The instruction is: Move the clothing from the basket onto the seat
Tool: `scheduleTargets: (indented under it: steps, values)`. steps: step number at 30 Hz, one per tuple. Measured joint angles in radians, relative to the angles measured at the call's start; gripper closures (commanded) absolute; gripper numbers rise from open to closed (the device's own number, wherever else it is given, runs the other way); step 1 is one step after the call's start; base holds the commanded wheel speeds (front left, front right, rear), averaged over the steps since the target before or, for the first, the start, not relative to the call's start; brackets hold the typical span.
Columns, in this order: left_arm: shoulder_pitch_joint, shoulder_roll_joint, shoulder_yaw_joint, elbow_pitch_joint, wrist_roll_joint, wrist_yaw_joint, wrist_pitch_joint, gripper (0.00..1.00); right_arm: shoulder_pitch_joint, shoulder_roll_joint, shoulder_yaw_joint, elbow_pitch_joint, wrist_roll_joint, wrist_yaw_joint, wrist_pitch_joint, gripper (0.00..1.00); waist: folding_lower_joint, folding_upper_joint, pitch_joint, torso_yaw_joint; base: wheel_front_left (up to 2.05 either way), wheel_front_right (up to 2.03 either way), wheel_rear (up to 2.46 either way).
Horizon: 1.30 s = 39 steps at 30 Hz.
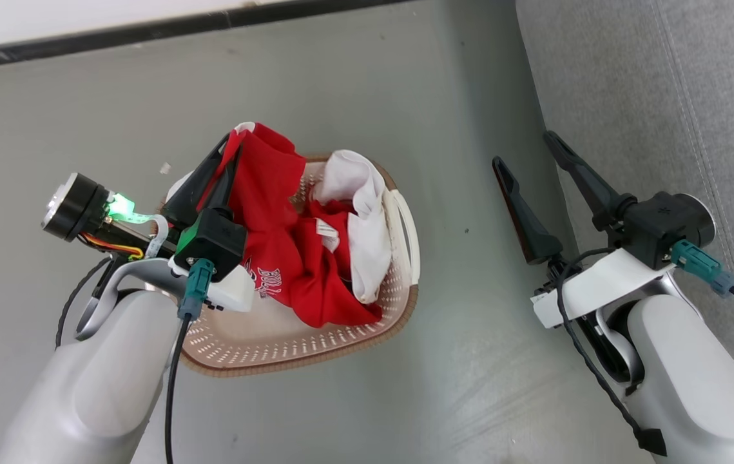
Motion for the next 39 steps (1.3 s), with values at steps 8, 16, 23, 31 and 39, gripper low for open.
scheduleTargets:
  steps: [8,16,23,31,39]
  values:
    - [0.001,0.015,-0.008,-0.086,-0.019,-0.036,-0.003,1.0,0.001,-0.052,0.039,0.029,0.0,0.0,0.0,0.0,0.0,0.0,-0.088,0.041,0.0,0.0,0.0]
    - [0.031,0.025,-0.024,-0.12,-0.063,-0.103,0.015,1.0,0.026,-0.09,0.108,0.063,0.003,0.0,0.0,0.0,0.0,0.0,-0.183,0.068,0.0,0.0,0.0]
    - [0.037,0.027,-0.023,-0.155,-0.105,-0.14,0.046,1.0,0.043,-0.146,0.216,0.098,0.011,0.0,0.0,0.0,0.0,0.0,-0.266,0.085,0.0,0.0,0.0]
    - [0.037,0.03,-0.026,-0.197,-0.116,-0.169,0.072,1.0,0.04,-0.177,0.29,0.12,0.041,0.0,0.0,0.0,0.0,0.0,-0.354,0.103,0.0,0.0,0.0]
    - [0.036,0.029,-0.047,-0.235,-0.124,-0.193,0.102,1.0,0.017,-0.213,0.376,0.141,0.077,0.0,0.009,0.0,-0.0001,0.0,-0.43,0.122,0.0,0.0,0.0]
